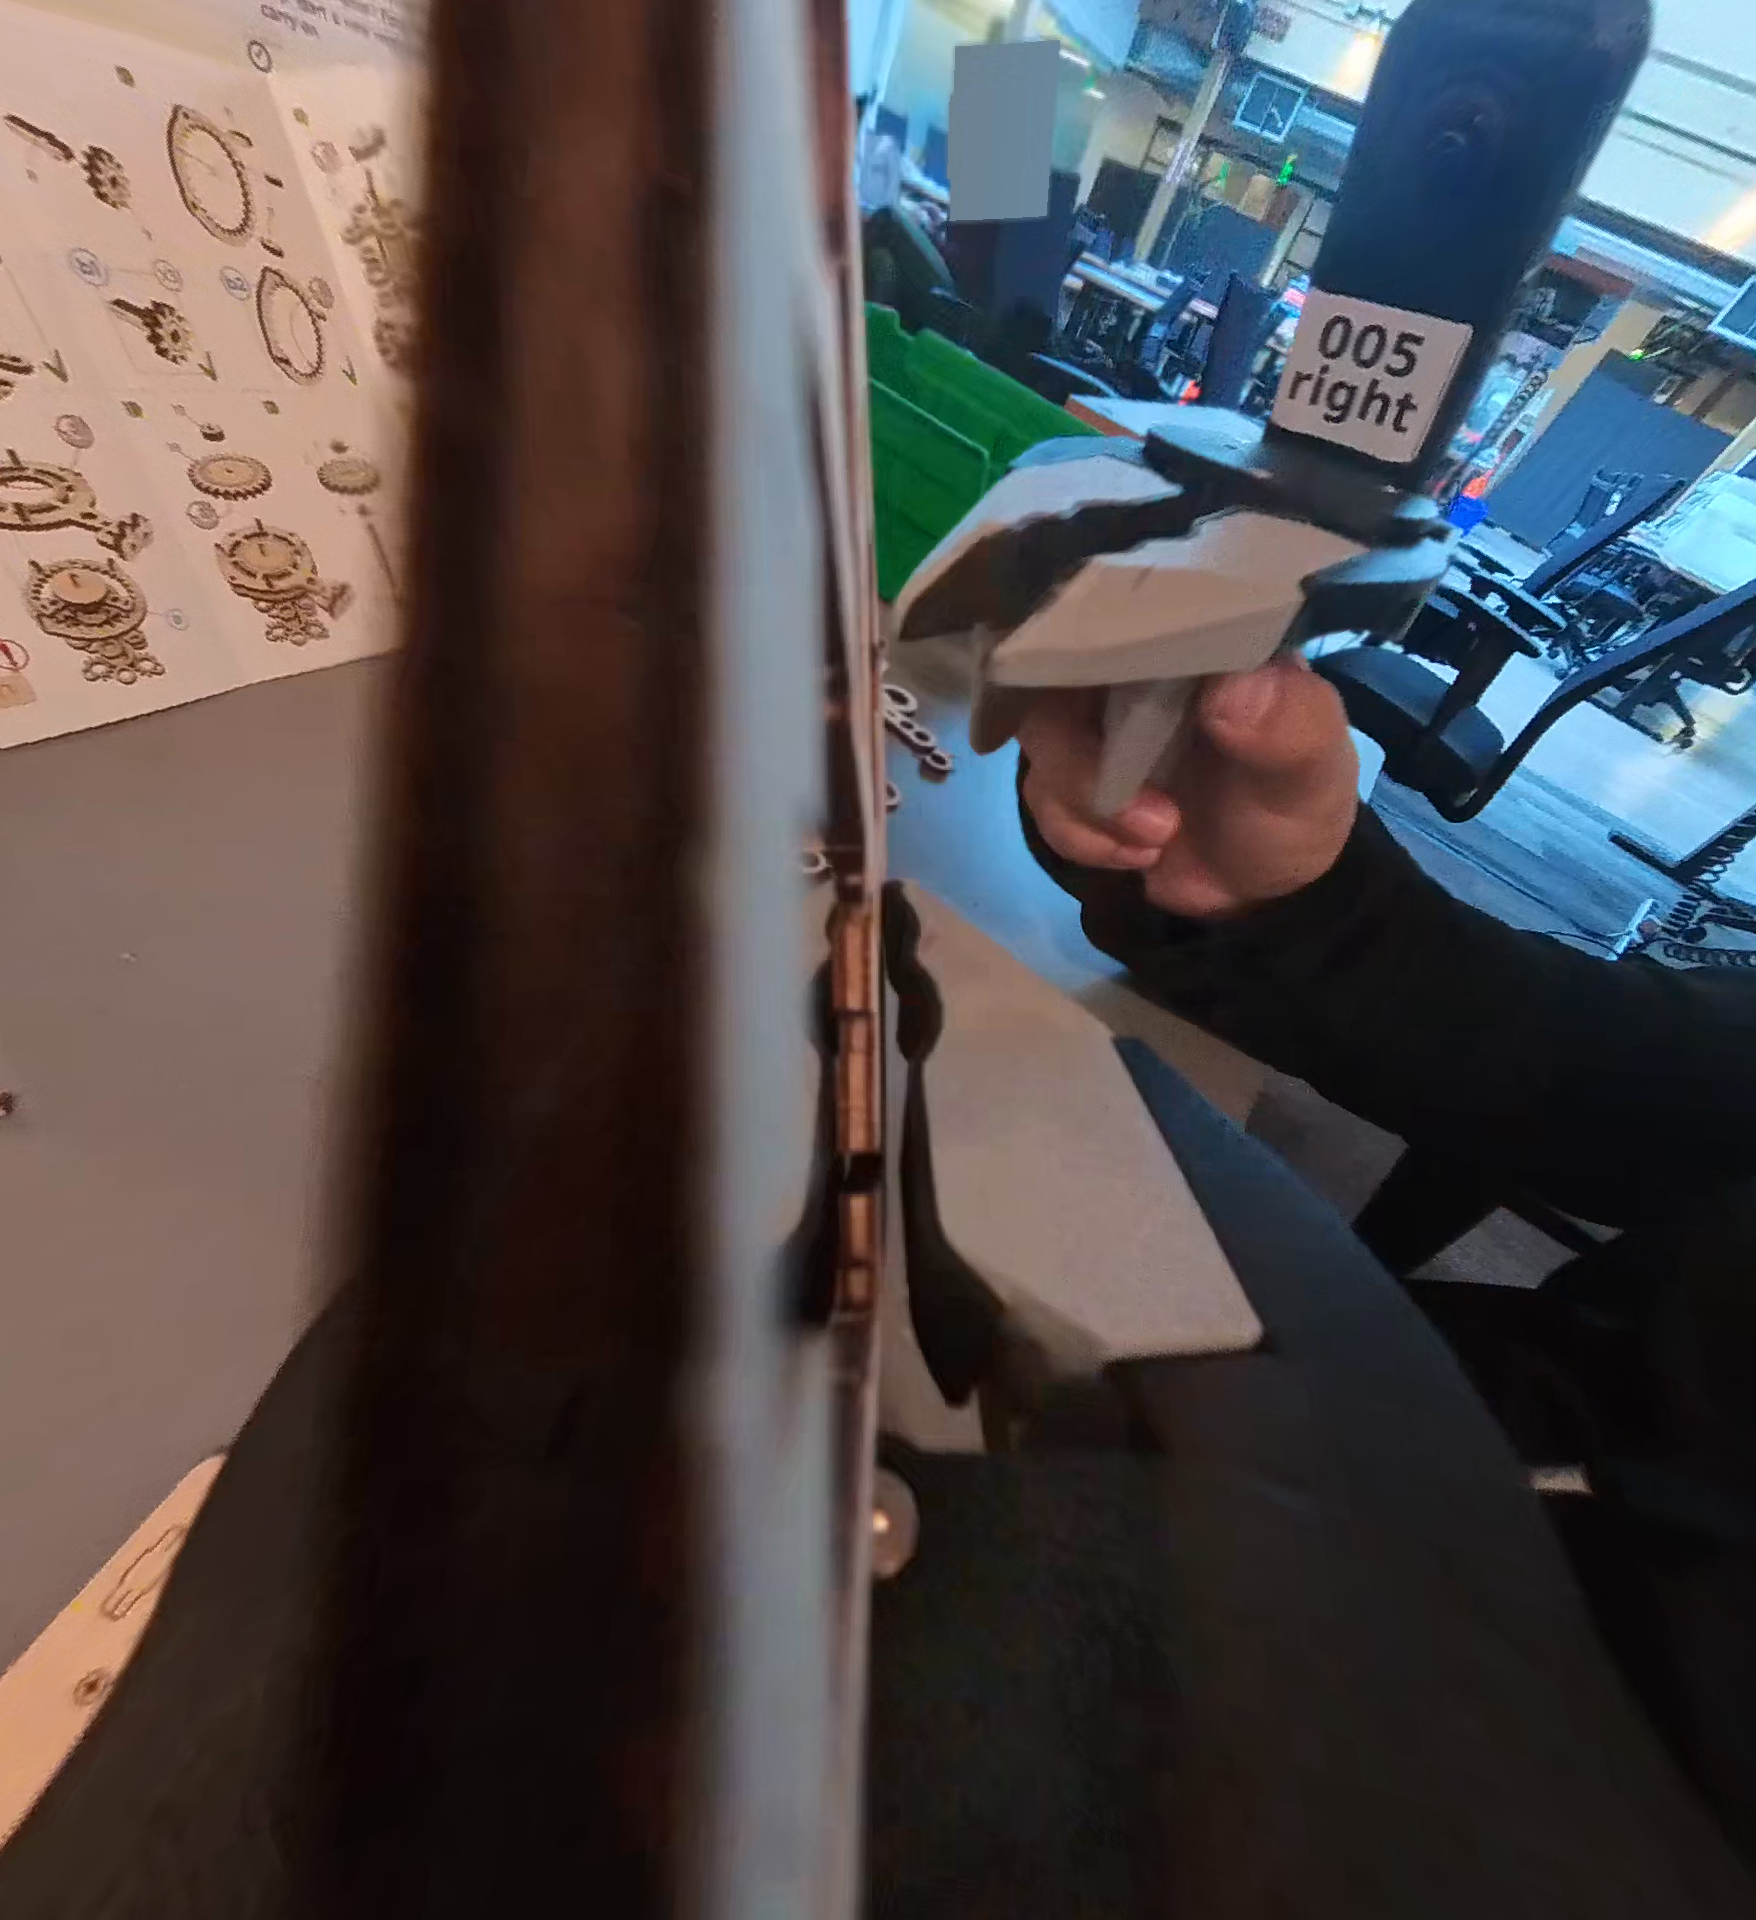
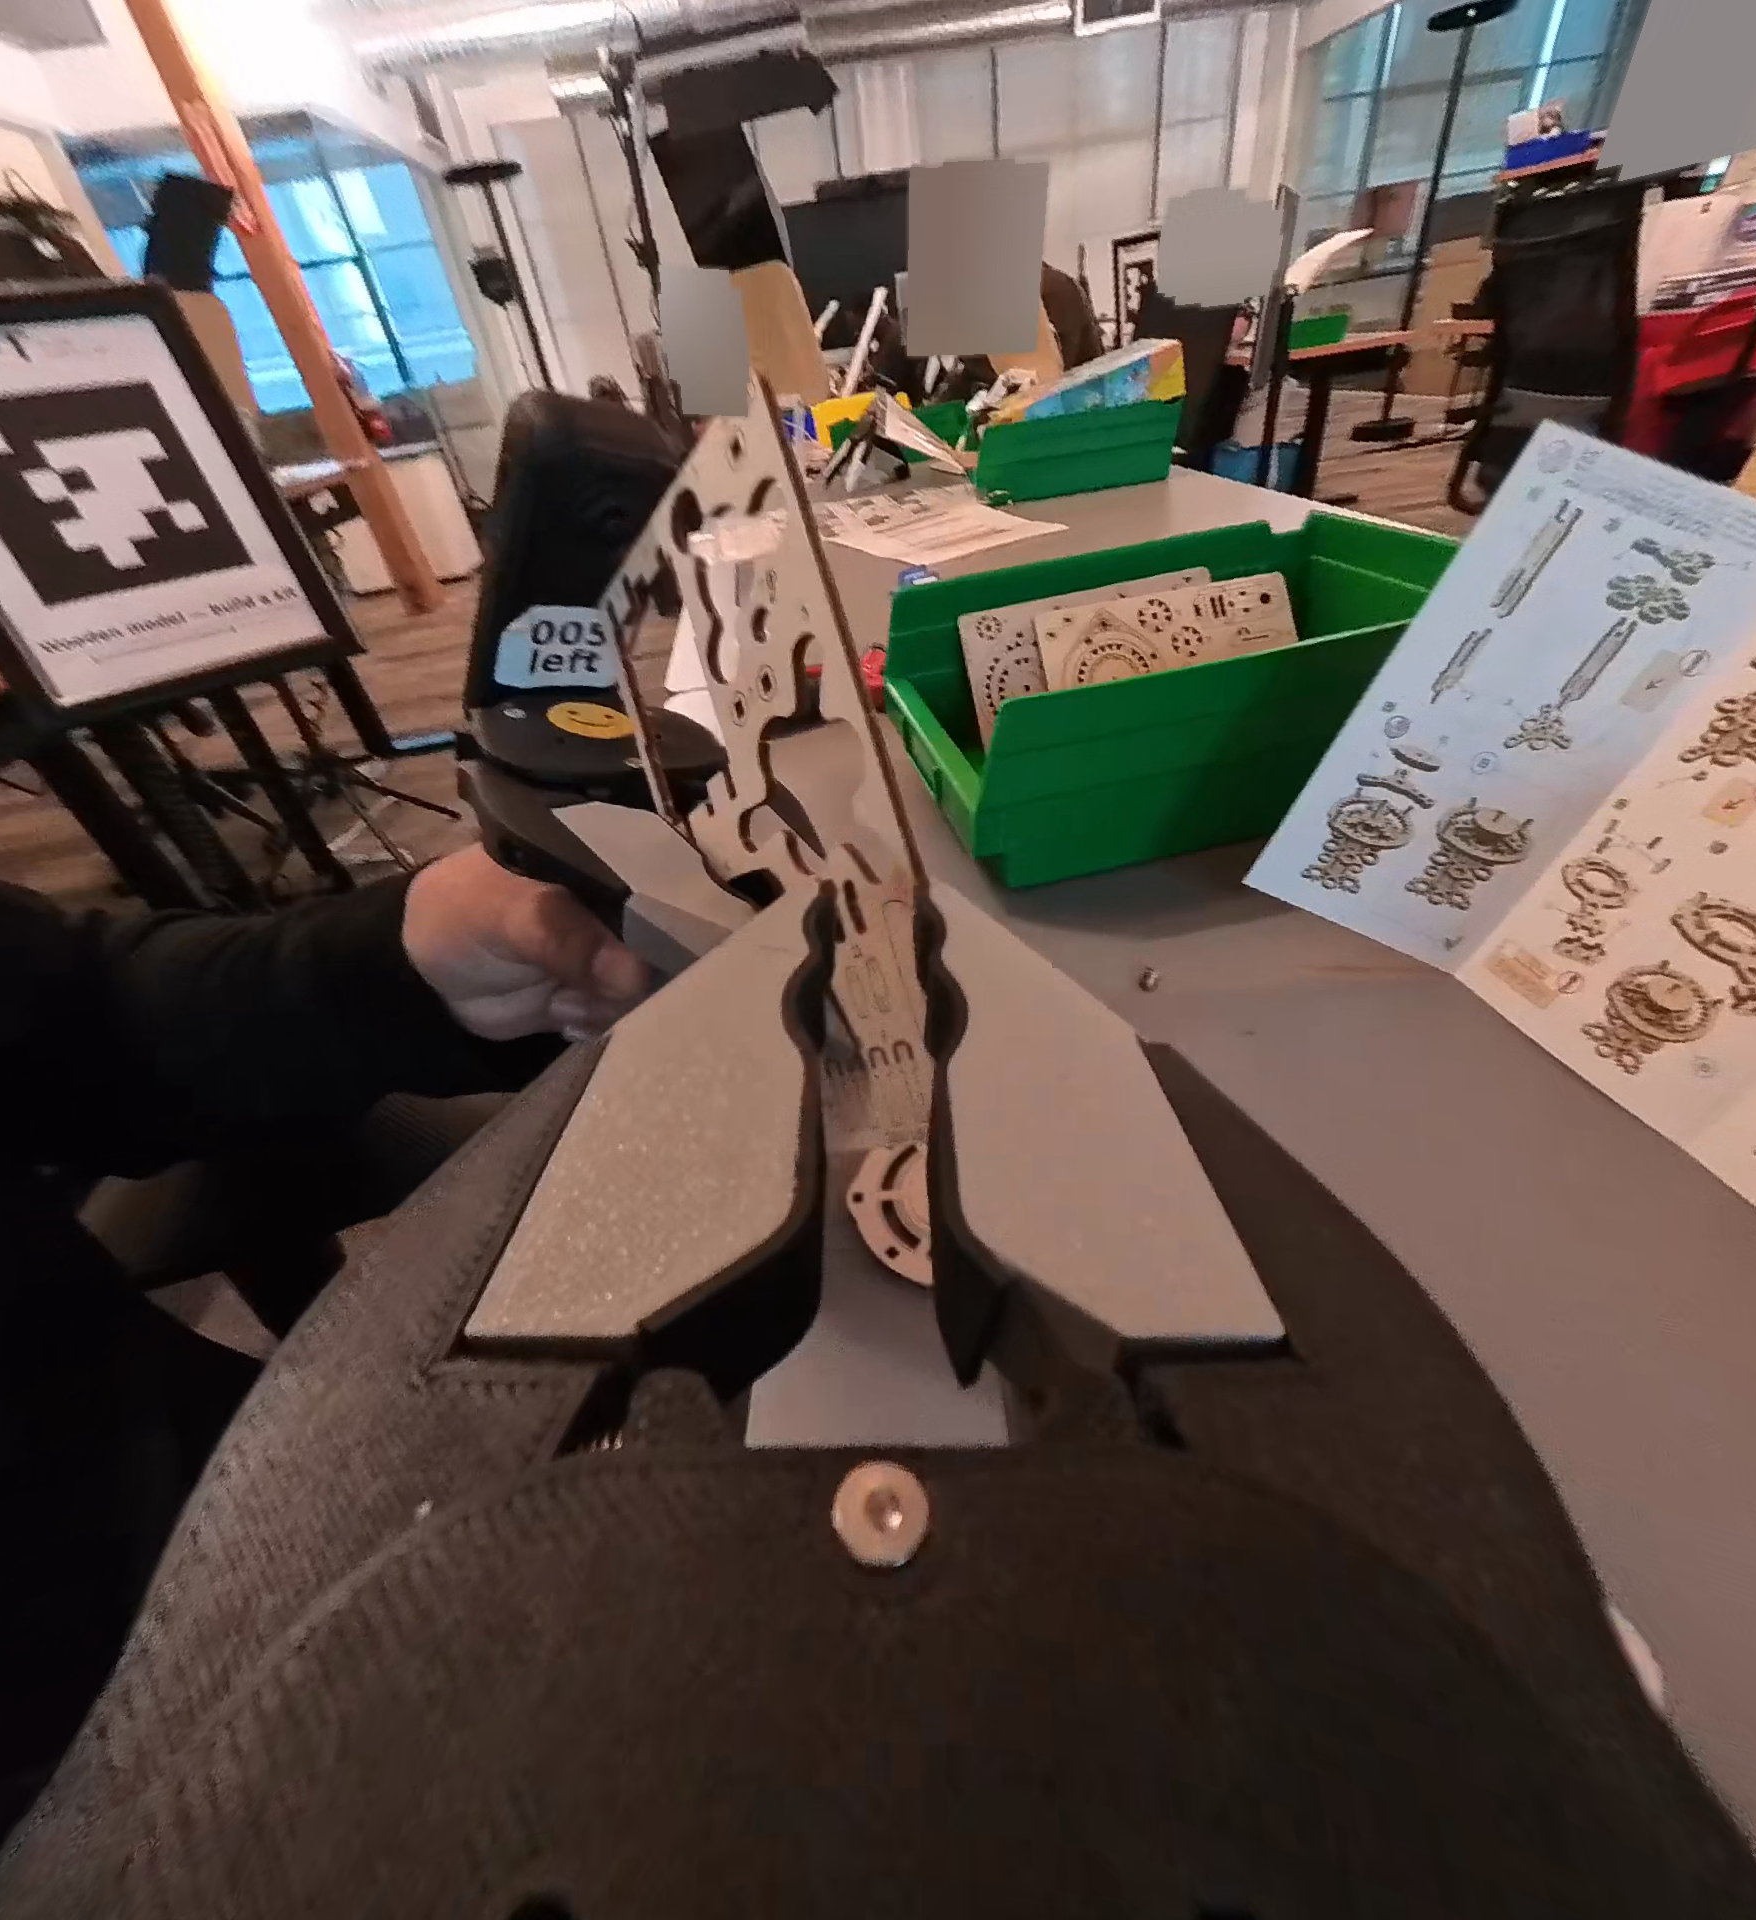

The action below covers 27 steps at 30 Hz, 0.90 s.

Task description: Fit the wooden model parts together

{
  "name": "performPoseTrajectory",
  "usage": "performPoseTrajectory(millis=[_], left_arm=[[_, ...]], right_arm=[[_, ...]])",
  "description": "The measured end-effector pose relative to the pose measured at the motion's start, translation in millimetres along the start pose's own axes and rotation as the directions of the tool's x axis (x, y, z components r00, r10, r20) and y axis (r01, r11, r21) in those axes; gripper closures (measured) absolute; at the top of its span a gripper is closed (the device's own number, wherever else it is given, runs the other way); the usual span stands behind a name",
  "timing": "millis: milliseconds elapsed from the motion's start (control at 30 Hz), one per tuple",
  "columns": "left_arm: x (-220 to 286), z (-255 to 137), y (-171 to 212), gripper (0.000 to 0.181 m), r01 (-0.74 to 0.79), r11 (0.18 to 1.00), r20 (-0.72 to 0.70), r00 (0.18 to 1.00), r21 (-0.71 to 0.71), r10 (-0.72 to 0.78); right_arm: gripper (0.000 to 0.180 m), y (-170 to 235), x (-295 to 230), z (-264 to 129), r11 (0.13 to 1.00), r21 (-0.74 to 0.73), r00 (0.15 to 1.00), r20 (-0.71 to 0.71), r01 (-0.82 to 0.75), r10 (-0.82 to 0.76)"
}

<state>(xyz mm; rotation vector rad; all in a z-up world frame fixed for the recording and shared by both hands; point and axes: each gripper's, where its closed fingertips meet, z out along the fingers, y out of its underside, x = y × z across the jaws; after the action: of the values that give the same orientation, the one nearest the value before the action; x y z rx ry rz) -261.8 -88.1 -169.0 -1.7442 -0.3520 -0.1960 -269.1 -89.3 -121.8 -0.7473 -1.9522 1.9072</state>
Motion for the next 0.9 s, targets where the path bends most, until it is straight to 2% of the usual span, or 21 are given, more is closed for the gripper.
performPoseTrajectory(millis=[233,567,667,767,833,900], left_arm=[[4.5,-0.8,5.1,0.181,0.041,0.999,-0.038,0.998,-0.031,-0.042],[15.3,3.0,8.4,0.181,0.04,0.997,-0.084,0.995,-0.061,-0.045],[30.6,-0.2,8.8,0.181,0.055,0.995,-0.222,0.972,-0.078,-0.071],[49.1,-18.8,4.3,0.18,-0.005,0.999,-0.428,0.904,-0.042,-0.013],[56.6,-35.2,11.6,0.181,-0.151,0.989,-0.505,0.854,-0.009,0.126],[70.9,-53.4,29.4,0.181,-0.369,0.929,-0.558,0.762,0.043,0.329]], right_arm=[[0.156,11.9,-1.6,8.2,0.998,-0.069,1.0,0.002,0.002,-0.001],[0.157,23.8,-6.4,15.4,0.987,-0.144,0.997,-0.006,0.074,-0.076],[0.156,16.1,-20.1,12.0,0.995,-0.098,0.991,0.124,-0.034,0.046],[0.152,-2.1,-46.4,-1.7,0.982,-0.055,0.912,0.363,-0.182,0.19],[0.148,-7.9,-60.4,-10.5,0.969,-0.075,0.849,0.47,-0.234,0.242],[0.145,-5.5,-70.9,-15.9,0.969,-0.114,0.822,0.513,-0.22,0.247]])
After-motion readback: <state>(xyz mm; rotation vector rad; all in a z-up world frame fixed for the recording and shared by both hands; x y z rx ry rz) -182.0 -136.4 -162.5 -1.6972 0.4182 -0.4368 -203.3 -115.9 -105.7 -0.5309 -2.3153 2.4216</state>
